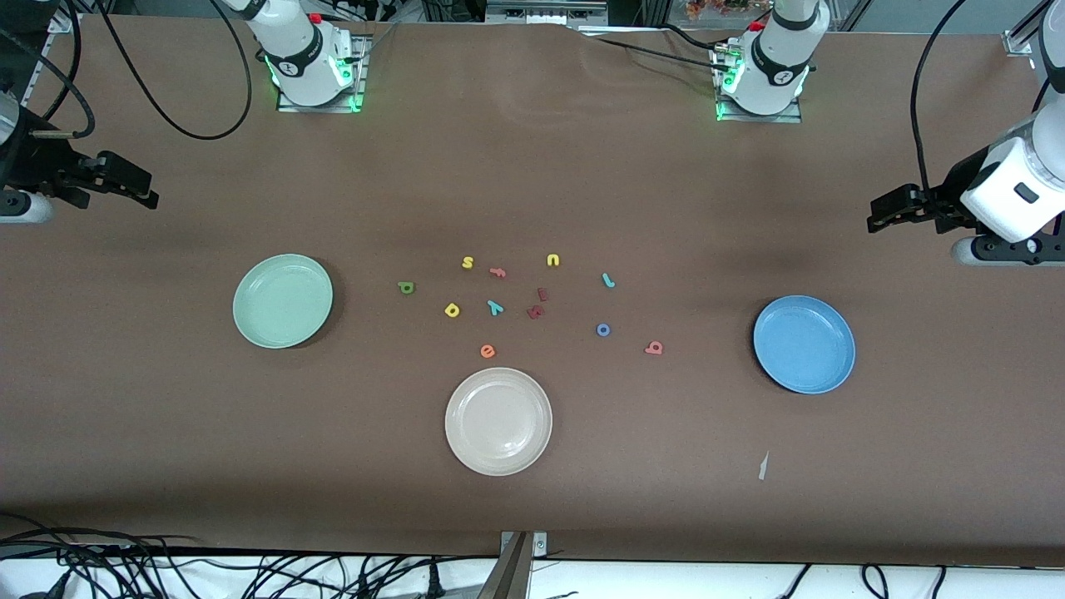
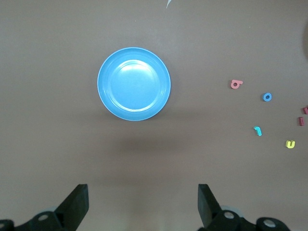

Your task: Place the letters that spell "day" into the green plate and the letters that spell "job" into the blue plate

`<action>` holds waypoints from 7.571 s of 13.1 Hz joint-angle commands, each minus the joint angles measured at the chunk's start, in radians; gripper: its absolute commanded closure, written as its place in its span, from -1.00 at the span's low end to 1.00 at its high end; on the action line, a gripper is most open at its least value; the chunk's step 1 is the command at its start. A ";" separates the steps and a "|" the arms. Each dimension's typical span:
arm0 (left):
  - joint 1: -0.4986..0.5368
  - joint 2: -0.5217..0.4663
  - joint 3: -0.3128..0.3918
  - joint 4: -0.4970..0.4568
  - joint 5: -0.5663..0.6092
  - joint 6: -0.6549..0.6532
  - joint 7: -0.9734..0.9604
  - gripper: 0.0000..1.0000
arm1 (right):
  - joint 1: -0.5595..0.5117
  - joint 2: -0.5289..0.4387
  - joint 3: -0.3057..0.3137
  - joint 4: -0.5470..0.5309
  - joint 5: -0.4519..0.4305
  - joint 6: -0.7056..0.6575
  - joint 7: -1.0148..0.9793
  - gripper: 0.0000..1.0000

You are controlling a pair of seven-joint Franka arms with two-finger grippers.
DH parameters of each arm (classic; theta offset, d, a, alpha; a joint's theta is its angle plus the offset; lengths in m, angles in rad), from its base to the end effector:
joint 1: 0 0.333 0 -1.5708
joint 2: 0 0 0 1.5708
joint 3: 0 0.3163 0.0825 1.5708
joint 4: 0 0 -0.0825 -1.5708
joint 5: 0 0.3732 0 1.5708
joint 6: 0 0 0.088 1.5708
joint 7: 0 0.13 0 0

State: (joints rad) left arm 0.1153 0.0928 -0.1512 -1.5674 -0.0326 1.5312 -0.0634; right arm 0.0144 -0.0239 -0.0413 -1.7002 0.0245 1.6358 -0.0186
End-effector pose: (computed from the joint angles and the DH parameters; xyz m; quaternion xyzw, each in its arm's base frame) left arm 0.5605 -0.0211 0.5496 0.9976 0.0140 -0.0650 0.0201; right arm 0.5373 -0.0116 0.5605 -0.9997 0.0052 0.0200 0.0132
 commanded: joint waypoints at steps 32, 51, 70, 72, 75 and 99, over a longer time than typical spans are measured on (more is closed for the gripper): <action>-0.526 0.596 -0.001 0.058 0.049 0.676 -0.349 -1.00 | 0.343 0.456 0.093 0.014 -0.081 0.266 0.826 -1.00; -0.575 0.734 0.002 0.049 0.191 0.780 -0.463 -0.03 | 0.391 0.506 0.124 -0.342 -0.087 0.785 1.622 -0.39; -0.439 0.595 0.002 0.044 0.189 0.517 -0.204 0.55 | 0.380 0.458 0.097 -0.288 -0.098 0.694 1.498 0.82; -0.364 0.546 -0.002 -0.012 0.178 0.498 -0.087 0.58 | 0.377 0.397 0.037 -0.276 -0.089 0.555 1.360 0.82; -0.249 0.466 -0.004 -0.121 0.178 0.504 0.112 0.61 | 0.377 0.371 -0.075 -0.299 -0.080 0.515 1.168 0.81; -0.096 0.400 -0.387 -0.365 0.148 0.760 -0.744 -1.00 | 0.564 0.653 0.001 -0.017 0.147 0.756 0.979 -0.98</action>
State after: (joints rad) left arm 0.0611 0.4930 -0.5316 -1.9176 0.1198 2.2586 -0.6768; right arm 0.5638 0.5306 -0.0318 -1.8275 0.1718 2.3941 0.9570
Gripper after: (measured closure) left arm 0.000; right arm 0.004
